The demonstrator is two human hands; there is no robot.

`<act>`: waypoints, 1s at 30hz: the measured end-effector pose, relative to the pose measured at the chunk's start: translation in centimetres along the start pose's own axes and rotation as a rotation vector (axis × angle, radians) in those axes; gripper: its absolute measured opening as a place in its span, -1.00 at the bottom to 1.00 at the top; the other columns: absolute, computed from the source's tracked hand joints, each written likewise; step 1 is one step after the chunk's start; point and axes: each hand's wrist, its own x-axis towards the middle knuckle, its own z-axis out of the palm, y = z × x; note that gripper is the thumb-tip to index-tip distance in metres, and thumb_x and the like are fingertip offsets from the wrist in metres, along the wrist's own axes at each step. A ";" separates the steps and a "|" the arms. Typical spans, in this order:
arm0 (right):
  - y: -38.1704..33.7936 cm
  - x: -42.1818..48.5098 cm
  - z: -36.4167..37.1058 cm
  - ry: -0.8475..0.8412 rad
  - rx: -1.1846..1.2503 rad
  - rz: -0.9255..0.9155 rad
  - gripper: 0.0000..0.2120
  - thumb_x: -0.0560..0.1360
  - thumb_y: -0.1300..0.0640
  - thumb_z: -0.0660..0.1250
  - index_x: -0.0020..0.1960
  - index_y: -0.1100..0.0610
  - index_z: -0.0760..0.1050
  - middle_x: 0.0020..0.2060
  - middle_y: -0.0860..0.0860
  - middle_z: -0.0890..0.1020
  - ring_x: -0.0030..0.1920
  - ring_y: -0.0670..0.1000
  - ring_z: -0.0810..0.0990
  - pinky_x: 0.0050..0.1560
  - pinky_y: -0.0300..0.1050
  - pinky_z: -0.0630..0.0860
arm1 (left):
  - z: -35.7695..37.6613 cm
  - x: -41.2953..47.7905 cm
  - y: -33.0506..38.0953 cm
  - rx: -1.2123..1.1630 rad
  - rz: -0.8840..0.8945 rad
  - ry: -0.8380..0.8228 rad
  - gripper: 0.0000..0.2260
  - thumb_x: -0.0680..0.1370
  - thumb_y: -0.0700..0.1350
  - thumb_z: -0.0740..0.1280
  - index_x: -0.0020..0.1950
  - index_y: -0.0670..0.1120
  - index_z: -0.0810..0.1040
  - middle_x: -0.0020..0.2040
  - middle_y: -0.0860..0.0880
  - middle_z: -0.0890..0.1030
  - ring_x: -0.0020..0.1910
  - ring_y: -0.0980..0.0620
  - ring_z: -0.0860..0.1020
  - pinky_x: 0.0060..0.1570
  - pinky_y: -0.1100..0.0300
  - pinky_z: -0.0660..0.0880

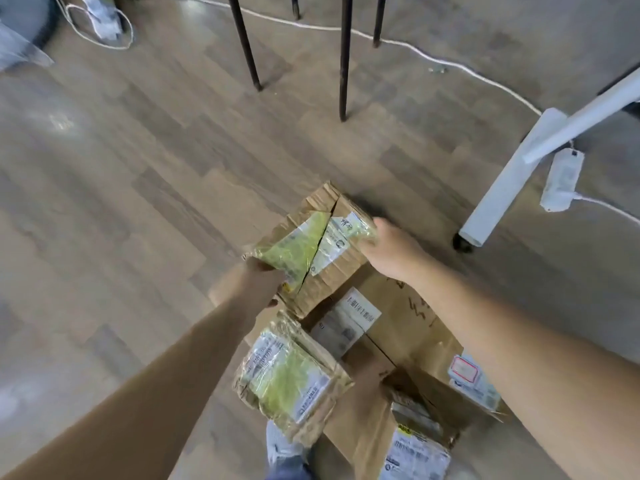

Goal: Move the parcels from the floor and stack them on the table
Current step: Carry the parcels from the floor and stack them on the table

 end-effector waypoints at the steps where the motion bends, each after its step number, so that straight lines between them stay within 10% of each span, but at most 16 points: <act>1: 0.1 0.1 0.6 0.014 0.067 0.008 -0.54 0.60 -0.03 0.18 0.43 0.14 0.30 0.30 0.09 0.52 -0.02 0.01 0.59 -0.18 -0.16 0.41 | 0.2 -0.1 -0.1 -0.045 0.008 0.003 -0.83 0.48 -0.29 0.35 0.04 -0.14 0.48 -0.17 -0.10 0.56 -0.23 -0.03 0.58 -0.12 0.00 0.63; 8: -3.1 -8.3 -7.9 0.242 0.269 0.105 -0.63 0.52 -0.21 0.26 0.03 0.09 0.31 -0.20 -0.03 0.48 -0.31 -0.09 0.45 -0.41 -0.12 0.23 | -2.3 -8.5 7.3 -0.110 0.367 0.125 -0.78 0.39 -0.33 0.31 -0.19 -0.01 0.42 -0.21 0.06 0.48 -0.24 0.05 0.45 -0.25 0.21 0.50; 15: -8.9 -27.2 -24.7 0.364 0.142 0.119 -0.60 0.54 -0.18 0.26 -0.23 0.10 0.24 -0.36 0.01 0.35 -0.37 0.03 0.35 -0.36 -0.06 0.24 | -5.5 -27.2 19.5 -0.186 0.486 0.180 -0.65 0.39 -0.18 0.49 0.06 -0.07 0.39 -0.11 0.08 0.47 -0.29 0.19 0.49 -0.47 0.41 0.39; 22: -9.2 -47.0 -37.0 0.632 0.161 0.125 -0.60 0.47 -0.14 0.38 -0.31 0.06 0.29 -0.44 -0.05 0.40 -0.44 -0.04 0.36 -0.42 -0.13 0.23 | -4.9 -44.7 27.3 -0.177 0.575 -0.342 -0.74 0.45 0.00 0.40 -0.20 -0.21 0.55 -0.45 -0.12 0.53 -0.48 -0.05 0.44 -0.50 0.20 0.36; 30: 0.8 -65.2 -42.2 0.862 0.396 0.159 -0.62 0.48 -0.06 0.41 0.23 -0.02 0.39 0.05 -0.09 0.59 0.01 -0.04 0.59 0.05 -0.07 0.51 | 4.8 -62.3 29.0 0.111 0.760 -0.345 -0.67 0.47 0.21 0.33 -0.04 -0.05 0.54 -0.19 0.00 0.63 -0.18 -0.03 0.61 -0.19 0.10 0.52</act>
